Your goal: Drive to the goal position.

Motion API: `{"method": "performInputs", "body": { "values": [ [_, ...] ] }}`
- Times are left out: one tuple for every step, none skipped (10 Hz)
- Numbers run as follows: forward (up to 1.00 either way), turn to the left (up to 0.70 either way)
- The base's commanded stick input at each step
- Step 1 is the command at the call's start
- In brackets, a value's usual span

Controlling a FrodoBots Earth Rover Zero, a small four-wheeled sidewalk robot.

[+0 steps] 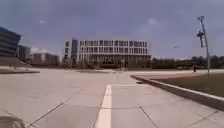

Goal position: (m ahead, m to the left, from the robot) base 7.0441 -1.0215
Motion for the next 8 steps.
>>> {"method": "performInputs", "body": {
  "values": [
    [0.7, 0.0],
    [0.7, 0.0],
    [0.7, 0.0],
    [0.7, 0.0],
    [0.7, 0.0],
    [0.7, 0.0],
    [0.7, 0.0],
    [0.7, 0.0]
  ]
}}
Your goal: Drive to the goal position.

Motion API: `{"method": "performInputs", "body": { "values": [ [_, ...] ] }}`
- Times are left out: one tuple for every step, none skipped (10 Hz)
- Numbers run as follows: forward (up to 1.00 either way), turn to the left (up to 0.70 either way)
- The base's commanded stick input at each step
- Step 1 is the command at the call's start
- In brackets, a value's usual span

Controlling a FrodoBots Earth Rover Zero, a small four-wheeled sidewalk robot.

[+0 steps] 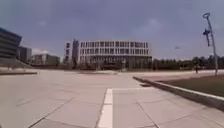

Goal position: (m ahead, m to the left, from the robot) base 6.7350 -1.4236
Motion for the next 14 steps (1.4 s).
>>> {"method": "performInputs", "body": {
  "values": [
    [0.7, 0.0],
    [0.7, 0.0],
    [0.7, -0.19],
    [0.7, -0.35],
    [0.7, -0.35],
    [0.7, 0.0],
    [0.7, 0.0],
    [0.7, 0.0],
    [0.7, 0.0],
    [0.7, 0.0],
    [0.7, 0.0],
    [0.7, 0.0],
    [0.7, 0.0],
    [0.7, 0.0]
  ]
}}
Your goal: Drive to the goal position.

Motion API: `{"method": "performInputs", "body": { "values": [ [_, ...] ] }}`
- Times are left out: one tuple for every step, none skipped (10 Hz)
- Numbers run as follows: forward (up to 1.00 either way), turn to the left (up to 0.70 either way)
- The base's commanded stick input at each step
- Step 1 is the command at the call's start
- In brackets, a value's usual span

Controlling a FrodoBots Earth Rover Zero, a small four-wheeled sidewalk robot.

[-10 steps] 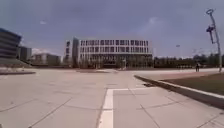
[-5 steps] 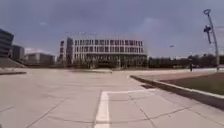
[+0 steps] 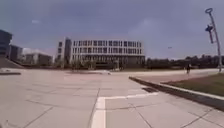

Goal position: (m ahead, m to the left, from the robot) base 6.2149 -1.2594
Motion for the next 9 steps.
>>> {"method": "performInputs", "body": {
  "values": [
    [0.7, 0.0],
    [0.7, 0.0],
    [0.7, -0.06],
    [0.7, -0.26],
    [0.7, -0.23],
    [0.7, -0.05],
    [0.7, 0.0],
    [0.7, 0.0],
    [0.7, 0.0]
  ]
}}
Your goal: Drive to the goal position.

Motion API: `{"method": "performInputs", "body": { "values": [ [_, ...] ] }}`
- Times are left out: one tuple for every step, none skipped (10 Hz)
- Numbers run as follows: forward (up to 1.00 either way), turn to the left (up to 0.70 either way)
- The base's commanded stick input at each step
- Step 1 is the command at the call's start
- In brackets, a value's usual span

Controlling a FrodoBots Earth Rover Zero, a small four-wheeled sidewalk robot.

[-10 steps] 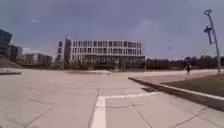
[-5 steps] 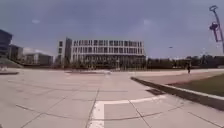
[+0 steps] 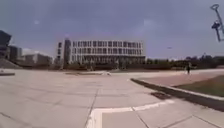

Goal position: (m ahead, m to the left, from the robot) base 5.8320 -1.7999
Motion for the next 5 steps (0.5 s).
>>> {"method": "performInputs", "body": {
  "values": [
    [0.7, 0.0],
    [0.7, 0.0],
    [0.7, 0.0],
    [0.7, 0.0],
    [0.7, 0.0]
  ]
}}
